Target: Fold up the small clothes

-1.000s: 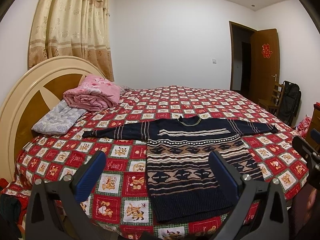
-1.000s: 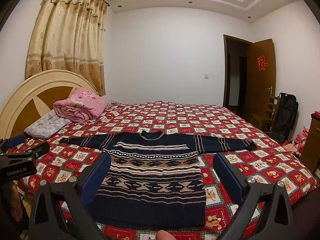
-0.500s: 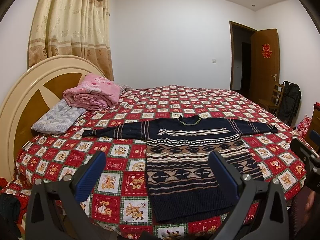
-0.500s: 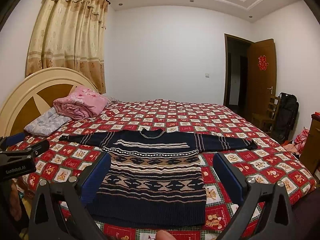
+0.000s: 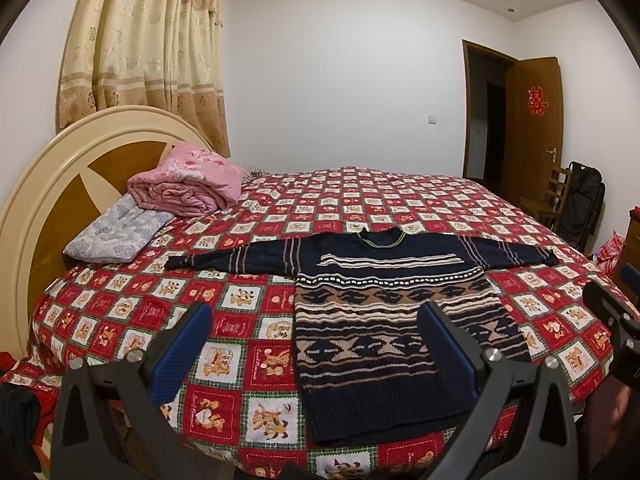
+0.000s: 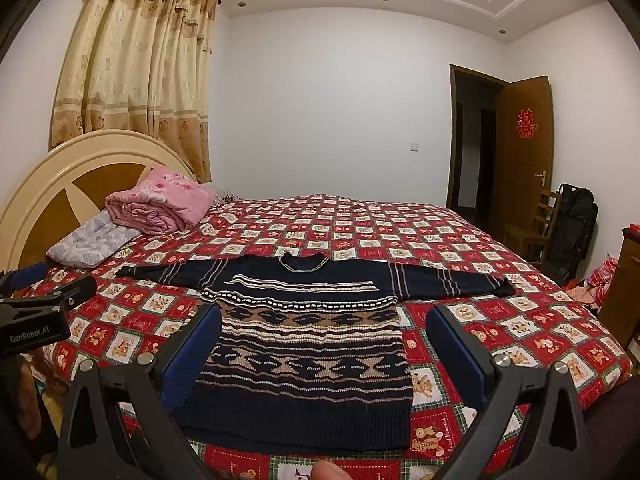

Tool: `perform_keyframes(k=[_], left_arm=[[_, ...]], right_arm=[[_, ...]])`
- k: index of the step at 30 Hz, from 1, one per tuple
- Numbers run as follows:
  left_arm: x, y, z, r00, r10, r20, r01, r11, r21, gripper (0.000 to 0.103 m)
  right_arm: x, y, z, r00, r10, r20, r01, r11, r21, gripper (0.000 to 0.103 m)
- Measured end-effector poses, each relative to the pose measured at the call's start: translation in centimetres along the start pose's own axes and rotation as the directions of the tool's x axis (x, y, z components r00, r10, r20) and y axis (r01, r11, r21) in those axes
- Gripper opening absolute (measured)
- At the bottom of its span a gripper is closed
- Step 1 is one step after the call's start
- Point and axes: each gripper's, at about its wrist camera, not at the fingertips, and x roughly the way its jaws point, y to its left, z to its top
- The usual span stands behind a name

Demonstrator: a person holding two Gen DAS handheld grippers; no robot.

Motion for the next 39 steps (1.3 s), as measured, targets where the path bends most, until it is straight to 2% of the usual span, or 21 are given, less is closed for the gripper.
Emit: perform_keyframes(k=[16,25,28,31,35,37,39], left_arm=[[1.3,0.1,-0.7,0.999,-0.001,-0.033,0.001,1.0,-0.006,0.103],[5.8,0.2,-1.8,0.995,-0.009,-0.099,0.007,1.0,-0.017,0.103],[8.6,0.0,-2.3,0.99,-0.009,-0.14,0.009,1.0,-0.004,0.103],[11.6,-0.8,-2.5,0.983,0.017,-0.183,-0.008,0.999,0.05,0.103],[14.9,-1.3,-2.3,0.974,0.014,-0.227,0.002,0.998,0.069,0.103],[16.3,-1.8,-2.1,0.97,0.014,-0.245,0.008,0.996,0.087,0.103],[17.6,-2.4,-1.9,0.967,0.007,-0.256,0.019,0.995,0.1,0.103]], right_arm=[[1.3,0.9,-0.4,0.999,0.003,-0.041,-0.003,1.0,-0.015,0.102],[5.8,0.5,-2.4,0.992,0.019,-0.124,-0.023,0.999,-0.037,0.102],[8.4,-1.4,-2.9,0.985,0.008,-0.17,-0.01,1.0,-0.009,0.102],[11.2,-4.6,-2.9,0.98,-0.022,-0.198,0.033,0.998,0.051,0.102],[14.8,-8.9,-2.6,0.965,-0.055,-0.257,0.082,0.992,0.096,0.099],[17.0,-11.7,-2.4,0.952,-0.064,-0.3,0.107,0.986,0.129,0.084],[19.0,-14.7,-2.1,0.939,-0.065,-0.337,0.13,0.977,0.172,0.077]])
